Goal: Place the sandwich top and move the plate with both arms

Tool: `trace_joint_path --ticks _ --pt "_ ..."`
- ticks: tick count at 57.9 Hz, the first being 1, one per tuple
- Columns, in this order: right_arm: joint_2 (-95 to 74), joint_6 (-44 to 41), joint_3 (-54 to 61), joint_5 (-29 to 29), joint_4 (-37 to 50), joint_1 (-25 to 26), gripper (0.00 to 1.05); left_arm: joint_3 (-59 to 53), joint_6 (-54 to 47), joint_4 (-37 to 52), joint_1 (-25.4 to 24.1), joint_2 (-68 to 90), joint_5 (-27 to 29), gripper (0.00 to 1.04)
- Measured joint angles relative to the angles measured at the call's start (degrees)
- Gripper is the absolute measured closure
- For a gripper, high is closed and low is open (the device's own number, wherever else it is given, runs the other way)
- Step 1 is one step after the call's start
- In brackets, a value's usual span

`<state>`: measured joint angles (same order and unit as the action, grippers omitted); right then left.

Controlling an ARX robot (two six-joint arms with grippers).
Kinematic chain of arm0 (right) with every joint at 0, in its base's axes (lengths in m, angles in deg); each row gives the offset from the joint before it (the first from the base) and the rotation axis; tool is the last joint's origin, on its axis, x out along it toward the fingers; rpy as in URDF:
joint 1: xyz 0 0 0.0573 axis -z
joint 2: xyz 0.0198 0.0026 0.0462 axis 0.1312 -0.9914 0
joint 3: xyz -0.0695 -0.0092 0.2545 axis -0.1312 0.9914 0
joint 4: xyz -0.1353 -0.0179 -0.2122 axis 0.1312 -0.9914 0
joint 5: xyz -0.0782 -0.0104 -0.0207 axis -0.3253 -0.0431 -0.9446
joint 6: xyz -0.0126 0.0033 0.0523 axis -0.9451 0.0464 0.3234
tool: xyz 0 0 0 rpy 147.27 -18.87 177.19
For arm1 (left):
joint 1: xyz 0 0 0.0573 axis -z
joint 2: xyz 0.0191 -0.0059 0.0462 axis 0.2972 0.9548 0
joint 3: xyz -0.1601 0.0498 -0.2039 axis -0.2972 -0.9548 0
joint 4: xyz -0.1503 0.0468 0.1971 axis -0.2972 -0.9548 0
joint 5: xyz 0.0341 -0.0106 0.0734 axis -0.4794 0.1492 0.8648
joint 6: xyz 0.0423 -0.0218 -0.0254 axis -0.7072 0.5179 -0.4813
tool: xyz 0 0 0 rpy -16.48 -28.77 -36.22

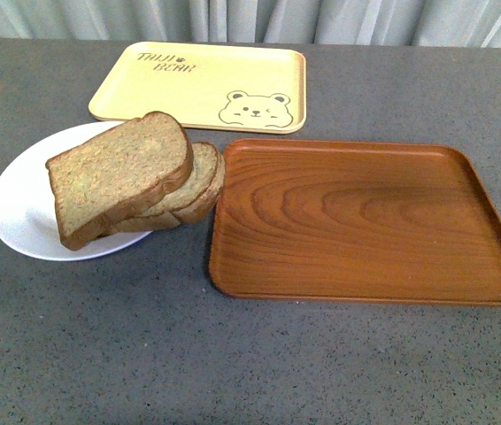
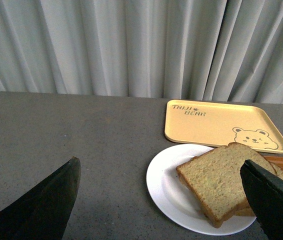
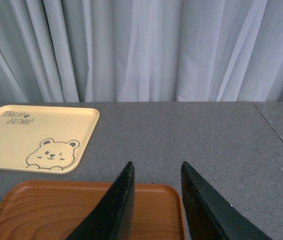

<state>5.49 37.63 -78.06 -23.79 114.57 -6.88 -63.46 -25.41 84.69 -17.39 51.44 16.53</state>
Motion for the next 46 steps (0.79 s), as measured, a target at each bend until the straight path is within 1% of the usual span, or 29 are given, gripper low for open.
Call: trace_joint_path --ticks 5,8,17,32,35,39,46 --pt "3.9 -0.4 2.8 2.0 -0.6 1.9 0.96 0.0 0.0 0.0 0.0 0.0 0.0 0.09" --pt "6.0 -0.9 4.2 3.1 -1.2 2.8 1.03 0.0 0.0 0.0 0.0 0.0 0.0 0.09" --pt "12.2 -1.2 8.1 5.4 -3.9 5.7 1.03 0.0 0.0 0.0 0.0 0.0 0.0 0.09" --pt "21.4 -1.2 11.8 8.4 -9.4 8.6 1.03 0.0 0.0 0.0 0.0 0.0 0.0 0.09" --pt "21.6 -1.2 13.1 9.0 -7.3 9.0 1.03 0.0 0.0 0.0 0.0 0.0 0.0 0.09" --pt "23.0 -1.2 14.6 13.2 -8.0 12.2 1.03 0.0 0.0 0.0 0.0 0.0 0.0 0.09" --pt "27.4 -1.2 14.8 13.6 -12.0 14.1 1.03 0.0 0.0 0.0 0.0 0.0 0.0 0.09"
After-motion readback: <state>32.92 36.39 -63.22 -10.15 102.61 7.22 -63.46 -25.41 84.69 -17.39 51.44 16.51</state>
